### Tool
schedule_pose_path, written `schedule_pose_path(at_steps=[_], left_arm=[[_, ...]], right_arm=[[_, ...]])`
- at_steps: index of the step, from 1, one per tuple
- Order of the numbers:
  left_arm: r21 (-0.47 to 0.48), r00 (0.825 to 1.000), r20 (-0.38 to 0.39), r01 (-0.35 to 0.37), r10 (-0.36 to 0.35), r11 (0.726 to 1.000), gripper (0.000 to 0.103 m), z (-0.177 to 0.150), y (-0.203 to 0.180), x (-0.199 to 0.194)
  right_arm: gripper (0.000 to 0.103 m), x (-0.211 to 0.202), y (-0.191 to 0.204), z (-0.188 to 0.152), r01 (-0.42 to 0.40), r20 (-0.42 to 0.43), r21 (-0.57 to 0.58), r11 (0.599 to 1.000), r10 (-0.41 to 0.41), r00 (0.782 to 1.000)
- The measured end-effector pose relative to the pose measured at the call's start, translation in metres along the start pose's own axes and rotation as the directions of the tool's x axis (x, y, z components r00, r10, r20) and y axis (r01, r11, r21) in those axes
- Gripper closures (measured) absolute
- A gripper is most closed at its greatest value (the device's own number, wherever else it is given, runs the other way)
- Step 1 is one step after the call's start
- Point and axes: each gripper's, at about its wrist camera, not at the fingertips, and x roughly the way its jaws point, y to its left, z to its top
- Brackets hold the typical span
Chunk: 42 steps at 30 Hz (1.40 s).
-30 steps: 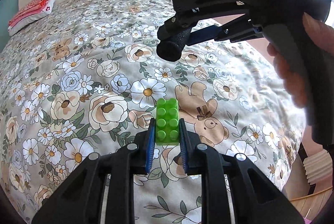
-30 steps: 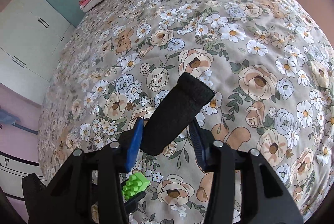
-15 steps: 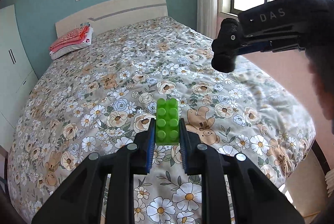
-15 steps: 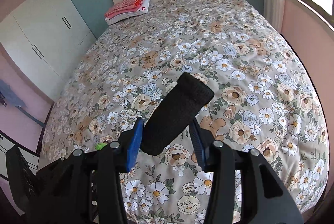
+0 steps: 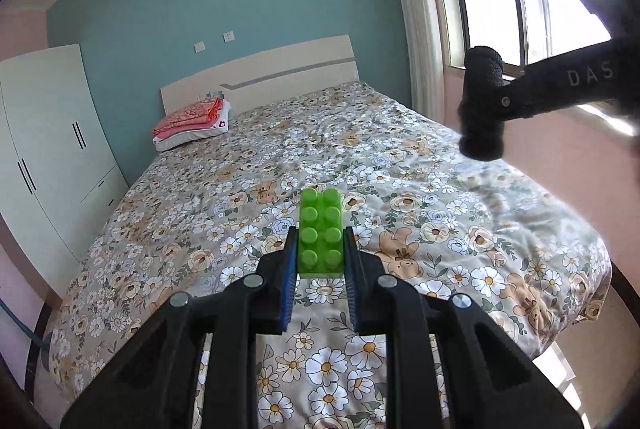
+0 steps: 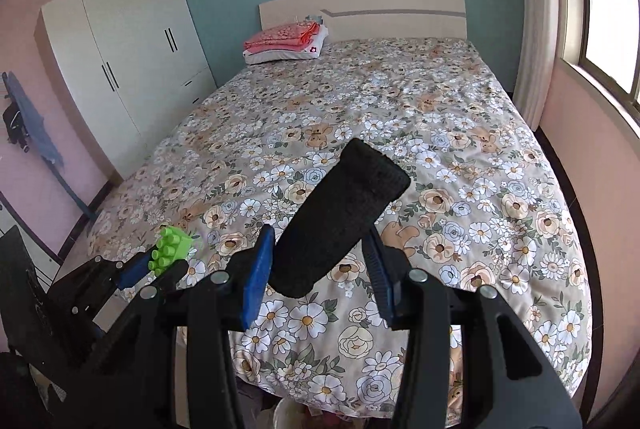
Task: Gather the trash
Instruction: 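Carry the lime block and black tube over the wastebasket with both tools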
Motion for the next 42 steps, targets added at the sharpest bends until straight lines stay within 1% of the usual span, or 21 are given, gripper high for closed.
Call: schedule_pose_path(at_steps=[3, 7, 10, 13, 17, 23, 30, 32, 33, 37, 39, 41, 42], left_arm=[[0.012, 0.998, 0.039, -0.045, 0.044, 0.999, 0.079, -0.011, -0.004, -0.023], [0.006, 0.996, 0.059, -0.074, 0.074, 0.997, 0.079, -0.028, -0.004, -0.044], [0.005, 0.996, 0.056, -0.066, 0.065, 0.998, 0.079, -0.043, -0.004, -0.057], [0.004, 0.994, 0.075, -0.075, 0.074, 0.997, 0.079, -0.061, -0.003, -0.072], [-0.019, 0.995, 0.071, -0.062, 0.063, 0.998, 0.079, -0.086, 0.001, -0.085], [-0.048, 0.999, 0.039, -0.012, 0.013, 0.999, 0.079, -0.126, 0.008, -0.095], [-0.084, 0.999, -0.029, 0.040, -0.043, 0.996, 0.079, -0.175, 0.010, -0.086], [-0.108, 0.993, -0.063, 0.095, -0.103, 0.990, 0.079, -0.190, 0.008, -0.078], [-0.115, 0.989, -0.082, 0.110, -0.120, 0.987, 0.079, -0.198, 0.006, -0.074], [-0.113, 0.979, -0.142, 0.129, -0.145, 0.985, 0.079, -0.232, -0.008, -0.054], [-0.129, 0.964, -0.189, 0.162, -0.184, 0.978, 0.079, -0.249, -0.013, -0.041], [-0.151, 0.944, -0.239, 0.195, -0.227, 0.969, 0.079, -0.266, -0.018, -0.027], [-0.155, 0.936, -0.262, 0.199, -0.235, 0.968, 0.079, -0.274, -0.022, -0.020]], right_arm=[[0.057, -0.021, 0.005, -0.017, 0.008, 0.010, -0.027, 1.000, -0.008, 1.000], [0.057, -0.041, 0.009, -0.041, 0.016, 0.017, -0.055, 0.998, -0.015, 1.000], [0.057, -0.050, 0.012, -0.061, 0.013, 0.019, -0.080, 0.997, -0.012, 1.000], [0.057, -0.056, 0.016, -0.084, 0.010, 0.013, -0.119, 0.993, -0.008, 1.000], [0.057, -0.058, 0.023, -0.119, -0.005, -0.002, -0.170, 0.985, 0.004, 1.000], [0.057, -0.054, 0.034, -0.172, -0.030, -0.019, -0.241, 0.970, 0.026, 0.999], [0.057, -0.032, 0.036, -0.234, -0.067, -0.083, -0.269, 0.961, 0.046, 0.995], [0.057, -0.022, 0.033, -0.251, -0.081, -0.109, -0.264, 0.961, 0.053, 0.993], [0.057, -0.017, 0.033, -0.260, -0.089, -0.125, -0.264, 0.960, 0.057, 0.990], [0.057, 0.008, 0.029, -0.294, -0.119, -0.192, -0.254, 0.960, 0.071, 0.979], [0.057, 0.022, 0.029, -0.311, -0.130, -0.231, -0.252, 0.959, 0.071, 0.970], [0.057, 0.034, 0.028, -0.327, -0.118, -0.254, -0.258, 0.959, 0.051, 0.966], [0.057, 0.041, 0.026, -0.336, -0.119, -0.271, -0.256, 0.959, 0.047, 0.961]])
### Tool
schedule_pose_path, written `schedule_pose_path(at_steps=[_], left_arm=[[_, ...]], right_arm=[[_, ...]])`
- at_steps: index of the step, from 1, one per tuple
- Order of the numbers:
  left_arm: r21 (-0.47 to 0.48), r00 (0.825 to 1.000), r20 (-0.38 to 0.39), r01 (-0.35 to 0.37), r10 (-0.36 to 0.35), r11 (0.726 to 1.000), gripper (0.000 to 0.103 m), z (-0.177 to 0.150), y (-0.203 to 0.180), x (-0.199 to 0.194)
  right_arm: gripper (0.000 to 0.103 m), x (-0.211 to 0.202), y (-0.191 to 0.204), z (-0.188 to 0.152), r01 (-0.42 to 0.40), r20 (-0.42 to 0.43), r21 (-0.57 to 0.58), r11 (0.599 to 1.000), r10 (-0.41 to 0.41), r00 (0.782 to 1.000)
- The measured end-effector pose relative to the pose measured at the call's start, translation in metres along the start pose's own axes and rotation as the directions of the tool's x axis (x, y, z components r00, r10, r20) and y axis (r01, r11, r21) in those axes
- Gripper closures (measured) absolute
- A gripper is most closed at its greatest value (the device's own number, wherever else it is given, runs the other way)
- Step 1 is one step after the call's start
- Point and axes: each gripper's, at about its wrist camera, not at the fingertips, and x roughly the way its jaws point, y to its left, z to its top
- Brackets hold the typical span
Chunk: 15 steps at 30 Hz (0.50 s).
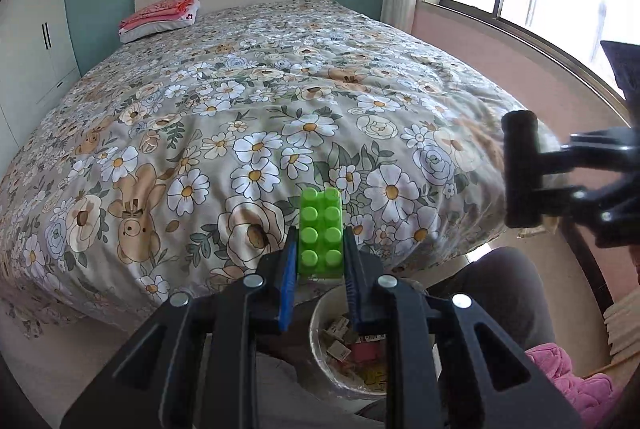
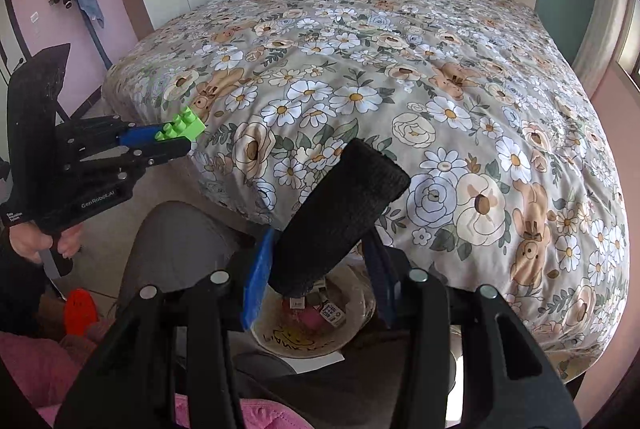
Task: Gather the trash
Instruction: 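Carry the lime block and black tube over the wastebasket with both tools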
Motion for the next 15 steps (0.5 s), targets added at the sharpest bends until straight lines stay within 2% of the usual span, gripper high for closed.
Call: schedule_pose_path(at_steps=[7, 15], left_arm=[[-0.028, 0.986, -0.153, 0.055, -0.058, 0.998, 0.079, -0.041, -0.005, 0.056], [-0.060, 0.949, -0.296, 0.100, -0.113, 0.993, 0.079, -0.076, -0.013, 0.113]], right_arm=[[0.057, 0.060, -0.005, -0.041, -0.043, -0.140, 0.046, 0.998, 0.049, 0.989], [0.057, 0.128, -0.003, -0.080, -0.078, -0.297, 0.082, 0.994, 0.100, 0.950]])
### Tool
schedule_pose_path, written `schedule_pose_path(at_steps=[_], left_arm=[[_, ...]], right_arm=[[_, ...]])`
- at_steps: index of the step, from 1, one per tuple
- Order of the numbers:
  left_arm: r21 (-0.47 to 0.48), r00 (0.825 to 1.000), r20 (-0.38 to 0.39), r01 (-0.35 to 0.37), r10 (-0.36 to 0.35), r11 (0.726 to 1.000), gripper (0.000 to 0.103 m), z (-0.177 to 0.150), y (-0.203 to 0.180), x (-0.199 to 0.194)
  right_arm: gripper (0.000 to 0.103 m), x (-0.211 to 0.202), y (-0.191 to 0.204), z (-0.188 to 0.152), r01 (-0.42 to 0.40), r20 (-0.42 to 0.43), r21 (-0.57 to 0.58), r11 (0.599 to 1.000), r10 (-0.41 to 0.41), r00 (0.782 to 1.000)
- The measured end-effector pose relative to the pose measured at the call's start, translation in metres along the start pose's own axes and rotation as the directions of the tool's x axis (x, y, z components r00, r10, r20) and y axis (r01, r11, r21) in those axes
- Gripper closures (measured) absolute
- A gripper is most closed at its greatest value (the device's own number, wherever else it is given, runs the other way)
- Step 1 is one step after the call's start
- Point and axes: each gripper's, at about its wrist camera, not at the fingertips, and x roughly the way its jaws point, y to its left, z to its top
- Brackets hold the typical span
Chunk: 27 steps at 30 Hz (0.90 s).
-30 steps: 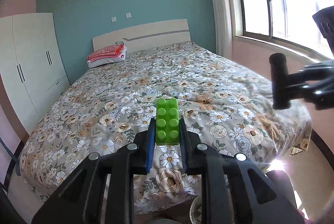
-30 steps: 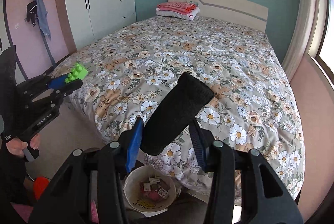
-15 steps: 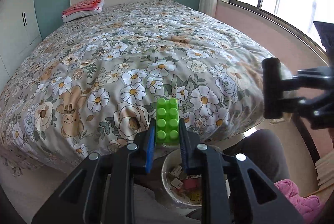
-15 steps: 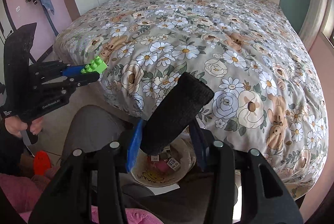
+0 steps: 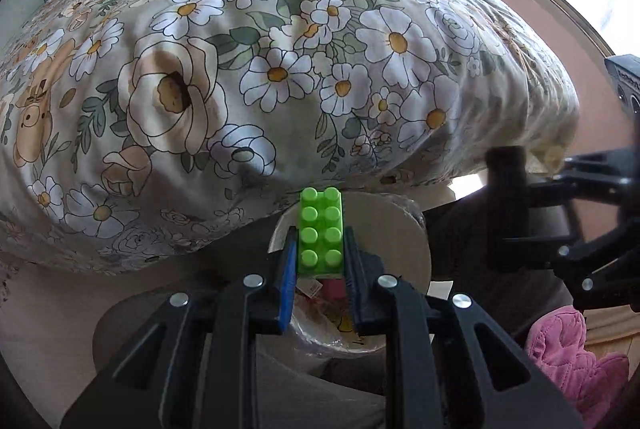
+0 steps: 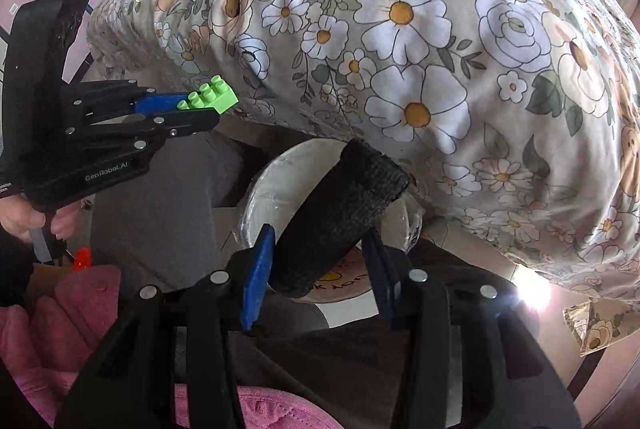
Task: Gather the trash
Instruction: 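Carry the lime block and black tube over the wastebasket with both tools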
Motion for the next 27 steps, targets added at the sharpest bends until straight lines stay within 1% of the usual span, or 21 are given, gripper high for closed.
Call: schedule_pose_path(at_steps=[5, 12, 20, 27], left_arm=[[-0.006, 0.996, -0.089, 0.019, -0.019, 1.000, 0.079, -0.010, -0.001, 0.038], [-0.034, 0.981, -0.191, 0.041, -0.047, 0.999, 0.079, -0.017, 0.001, 0.085], [-0.059, 0.962, -0.267, 0.042, -0.056, 0.997, 0.079, -0.021, 0.000, 0.124], [-0.093, 0.944, -0.323, 0.042, -0.070, 0.995, 0.079, -0.024, 0.004, 0.153]], right_arm=[[0.057, 0.044, -0.005, -0.007, -0.026, -0.091, 0.018, 0.999, 0.028, 0.995], [0.057, 0.100, -0.012, -0.011, -0.051, -0.199, 0.052, 0.997, 0.060, 0.978], [0.057, 0.151, -0.015, -0.014, -0.075, -0.296, 0.080, 0.994, 0.096, 0.950], [0.057, 0.187, -0.021, -0.017, -0.100, -0.353, 0.126, 0.987, 0.138, 0.925]])
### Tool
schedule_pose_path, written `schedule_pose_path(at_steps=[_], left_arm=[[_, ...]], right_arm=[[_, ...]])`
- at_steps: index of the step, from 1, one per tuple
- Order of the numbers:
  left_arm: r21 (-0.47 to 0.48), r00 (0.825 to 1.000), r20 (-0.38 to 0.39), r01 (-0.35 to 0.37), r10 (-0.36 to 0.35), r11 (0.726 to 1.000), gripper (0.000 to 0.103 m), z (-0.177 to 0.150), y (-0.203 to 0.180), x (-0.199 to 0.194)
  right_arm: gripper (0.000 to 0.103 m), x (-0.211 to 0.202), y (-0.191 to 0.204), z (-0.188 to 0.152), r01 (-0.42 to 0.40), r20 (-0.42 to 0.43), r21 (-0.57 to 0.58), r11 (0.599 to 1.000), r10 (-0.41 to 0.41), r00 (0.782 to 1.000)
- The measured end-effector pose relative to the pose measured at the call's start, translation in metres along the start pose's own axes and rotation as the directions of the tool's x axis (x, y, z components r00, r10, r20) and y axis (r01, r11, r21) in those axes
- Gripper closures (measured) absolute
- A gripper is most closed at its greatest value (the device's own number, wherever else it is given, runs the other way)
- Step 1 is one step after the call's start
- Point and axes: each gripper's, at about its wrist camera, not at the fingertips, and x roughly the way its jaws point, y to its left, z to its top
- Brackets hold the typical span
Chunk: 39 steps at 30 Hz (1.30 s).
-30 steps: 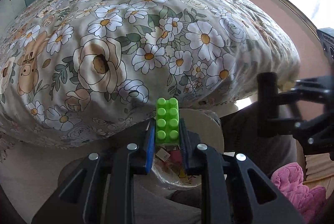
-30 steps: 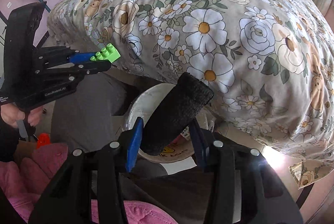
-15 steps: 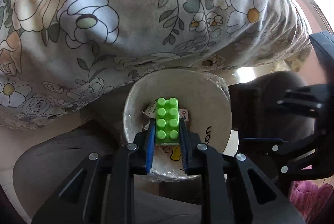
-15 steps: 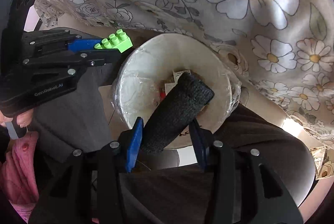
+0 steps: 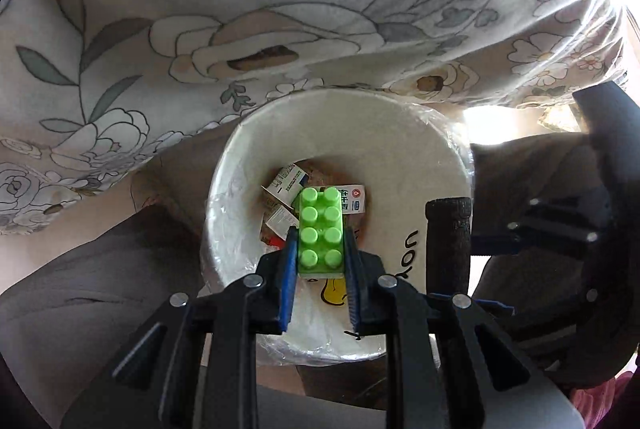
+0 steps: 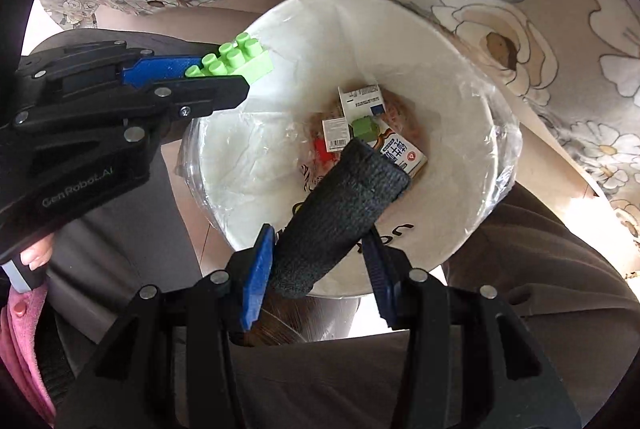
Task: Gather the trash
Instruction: 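Carry the lime block and black tube over the wastebasket with both tools, then open both tools to drop the lime block and black tube into the wastebasket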
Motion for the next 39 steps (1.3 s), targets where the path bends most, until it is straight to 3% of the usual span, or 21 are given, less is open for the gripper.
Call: schedule_pose_path(at_steps=[13, 19, 28, 29, 30, 32, 39], left_arm=[[-0.055, 0.993, -0.117, 0.023, -0.029, 0.998, 0.079, 0.013, 0.013, 0.052], [-0.067, 0.987, -0.162, -0.007, -0.004, 0.998, 0.079, 0.017, 0.016, 0.075], [-0.080, 0.981, -0.194, -0.032, 0.016, 0.996, 0.079, 0.018, 0.019, 0.089], [-0.081, 0.980, -0.197, -0.036, 0.019, 0.996, 0.076, 0.018, 0.018, 0.090], [-0.083, 0.980, -0.199, -0.039, 0.022, 0.996, 0.062, 0.018, 0.017, 0.091], [-0.092, 0.982, -0.187, -0.057, 0.039, 0.994, 0.045, 0.017, 0.017, 0.091], [-0.091, 0.984, -0.178, -0.048, 0.031, 0.995, 0.045, 0.016, 0.019, 0.087]], right_arm=[[0.057, 0.048, -0.024, 0.020, -0.052, -0.098, 0.082, 0.995, 0.060, 0.993], [0.056, 0.069, -0.031, 0.030, 0.003, -0.110, 0.089, 0.996, 0.007, 0.994], [0.055, 0.088, -0.053, 0.037, 0.000, -0.133, 0.195, 0.981, 0.027, 0.991], [0.054, 0.090, -0.054, 0.037, 0.001, -0.142, 0.202, 0.979, 0.029, 0.989], [0.052, 0.091, -0.054, 0.037, 0.003, -0.151, 0.205, 0.979, 0.028, 0.988], [0.047, 0.092, -0.053, 0.037, 0.013, -0.161, 0.196, 0.980, 0.020, 0.987], [0.043, 0.090, -0.052, 0.037, 0.023, -0.140, 0.183, 0.983, 0.003, 0.990]])
